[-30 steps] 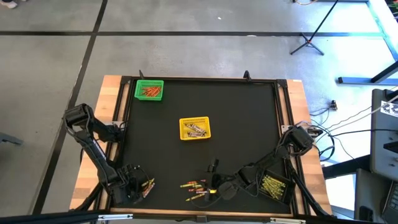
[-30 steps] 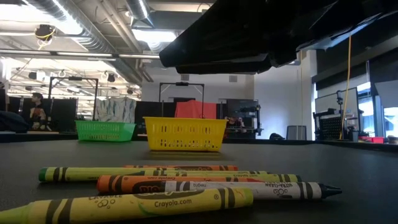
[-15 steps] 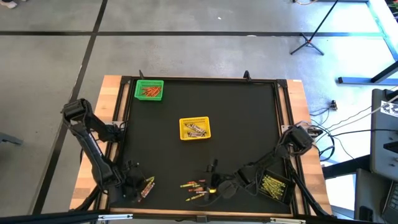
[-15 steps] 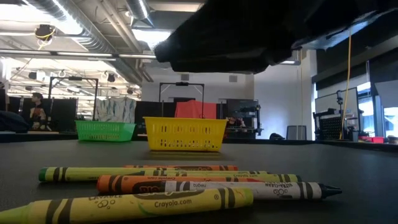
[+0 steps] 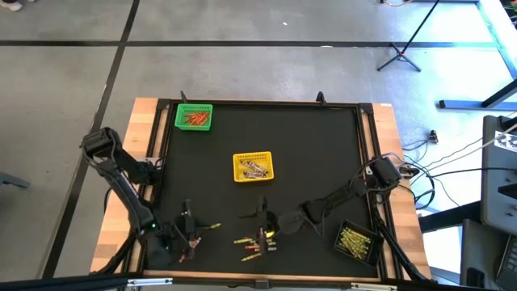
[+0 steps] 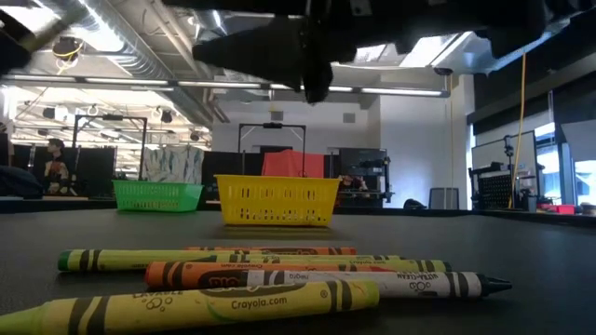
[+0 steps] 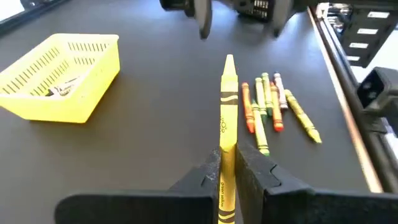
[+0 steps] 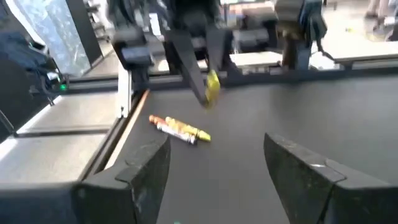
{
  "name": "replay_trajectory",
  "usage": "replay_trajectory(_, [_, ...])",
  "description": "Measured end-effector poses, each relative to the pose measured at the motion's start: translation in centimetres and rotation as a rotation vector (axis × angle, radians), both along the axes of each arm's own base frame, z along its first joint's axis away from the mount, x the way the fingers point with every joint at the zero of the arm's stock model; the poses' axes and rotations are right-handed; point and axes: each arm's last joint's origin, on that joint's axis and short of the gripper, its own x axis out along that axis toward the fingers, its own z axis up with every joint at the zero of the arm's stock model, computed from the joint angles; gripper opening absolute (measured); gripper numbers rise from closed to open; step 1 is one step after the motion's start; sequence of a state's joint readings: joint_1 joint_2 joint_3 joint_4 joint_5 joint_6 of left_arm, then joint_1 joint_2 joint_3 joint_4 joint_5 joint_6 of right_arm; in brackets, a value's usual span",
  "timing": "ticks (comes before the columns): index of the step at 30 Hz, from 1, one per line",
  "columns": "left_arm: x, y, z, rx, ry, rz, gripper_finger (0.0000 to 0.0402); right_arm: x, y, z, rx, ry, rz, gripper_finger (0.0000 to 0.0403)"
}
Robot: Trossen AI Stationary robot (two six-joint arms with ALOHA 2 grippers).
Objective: Sort crayons
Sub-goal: Put the green crayon into the black bin
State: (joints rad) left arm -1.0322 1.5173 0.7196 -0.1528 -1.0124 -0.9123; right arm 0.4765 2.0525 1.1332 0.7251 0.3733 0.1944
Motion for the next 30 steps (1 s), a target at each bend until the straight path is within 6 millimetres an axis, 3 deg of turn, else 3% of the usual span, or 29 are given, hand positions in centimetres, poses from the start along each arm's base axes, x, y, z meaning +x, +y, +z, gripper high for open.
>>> replay_trajectory(5, [1.0, 1.7, -1.7, -0.019, -0.085, -0.012, 0.0016, 0.2, -0.3, 0.5, -0.020, -0.051, -0.002, 0.0242])
replay_trajectory(11, [1.5, 3.4, -2.0, -0.042, -0.225, -0.145, 0.0016, 0.3, -0.3, 0.8, -0.032, -0.079, -0.008, 0.0224])
replay_trajectory(30, [3.8, 5.8, 0.0, 0.064, -0.420, -0.291, 0.0016, 1.1, -1.4, 2.8, 0.019, -0.243, -0.027, 0.0201])
